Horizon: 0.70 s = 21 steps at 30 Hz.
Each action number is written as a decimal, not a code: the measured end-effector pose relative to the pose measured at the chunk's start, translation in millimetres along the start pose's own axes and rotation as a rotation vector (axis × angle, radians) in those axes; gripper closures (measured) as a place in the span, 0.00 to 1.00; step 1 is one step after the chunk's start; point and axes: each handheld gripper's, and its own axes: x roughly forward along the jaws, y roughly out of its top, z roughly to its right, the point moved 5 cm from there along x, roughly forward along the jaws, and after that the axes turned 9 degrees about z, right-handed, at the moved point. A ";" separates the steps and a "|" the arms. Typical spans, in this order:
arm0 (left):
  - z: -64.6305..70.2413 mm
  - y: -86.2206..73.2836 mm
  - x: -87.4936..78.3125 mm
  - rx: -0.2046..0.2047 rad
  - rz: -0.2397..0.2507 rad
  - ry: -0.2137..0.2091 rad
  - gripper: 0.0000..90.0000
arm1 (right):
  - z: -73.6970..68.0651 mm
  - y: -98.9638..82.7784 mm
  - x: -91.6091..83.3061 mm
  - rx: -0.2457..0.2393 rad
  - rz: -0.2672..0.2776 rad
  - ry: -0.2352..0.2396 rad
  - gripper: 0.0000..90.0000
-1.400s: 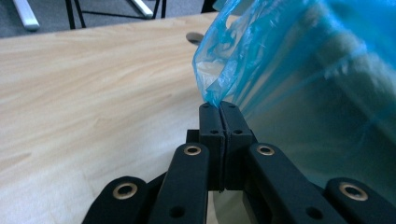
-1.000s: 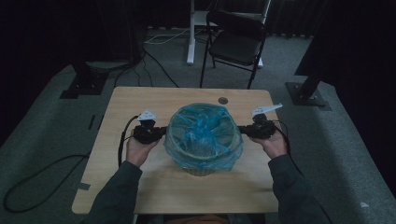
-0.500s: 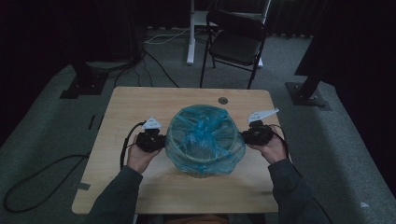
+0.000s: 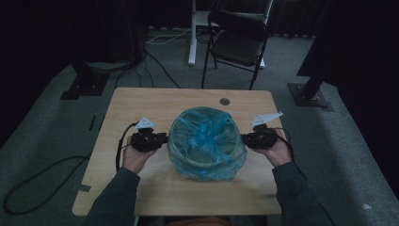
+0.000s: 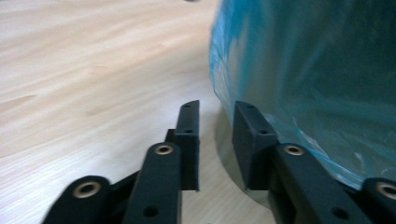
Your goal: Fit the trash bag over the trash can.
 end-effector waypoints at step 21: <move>16.6 68.7 -41.9 0.072 0.198 -0.061 0.64 | -5.4 6.9 -31.5 0.025 0.157 0.000 0.66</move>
